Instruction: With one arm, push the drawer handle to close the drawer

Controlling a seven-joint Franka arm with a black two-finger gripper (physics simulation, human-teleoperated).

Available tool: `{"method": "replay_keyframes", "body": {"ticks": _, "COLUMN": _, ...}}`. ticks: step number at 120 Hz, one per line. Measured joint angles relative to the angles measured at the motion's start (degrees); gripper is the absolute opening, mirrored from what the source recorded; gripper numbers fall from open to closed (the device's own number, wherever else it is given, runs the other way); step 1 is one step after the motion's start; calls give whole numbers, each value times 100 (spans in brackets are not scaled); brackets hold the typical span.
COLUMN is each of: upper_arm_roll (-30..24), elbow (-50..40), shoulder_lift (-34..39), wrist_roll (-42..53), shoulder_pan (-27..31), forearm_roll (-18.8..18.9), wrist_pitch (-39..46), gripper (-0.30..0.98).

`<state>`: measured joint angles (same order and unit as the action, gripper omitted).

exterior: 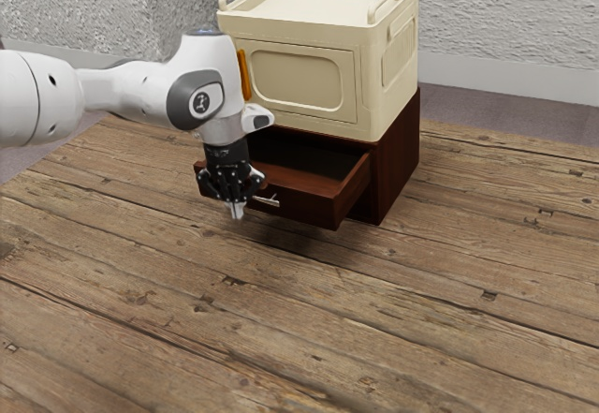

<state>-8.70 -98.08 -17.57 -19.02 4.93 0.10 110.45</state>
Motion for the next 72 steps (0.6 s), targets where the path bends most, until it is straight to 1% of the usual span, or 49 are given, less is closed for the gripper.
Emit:
{"method": "replay_keyframes", "body": {"ticks": 19, "upper_arm_roll": -5, "elbow": 7, "shoulder_lift": -43, "wrist_roll": 200, "shoulder_pan": -53, "forearm_roll": 99, "wrist_pitch": 154, "gripper": -10}}
{"method": "replay_keyframes", "body": {"ticks": 53, "upper_arm_roll": -18, "elbow": 164, "shoulder_lift": -128, "wrist_roll": 597, "shoulder_pan": -127, "forearm_roll": 133, "wrist_pitch": 276, "gripper": -10}}
{"method": "replay_keyframes", "body": {"ticks": 72, "upper_arm_roll": -3, "elbow": 321, "shoulder_lift": -291, "wrist_roll": 829, "shoulder_pan": -116, "forearm_roll": 146, "wrist_pitch": 298, "gripper": -10}}
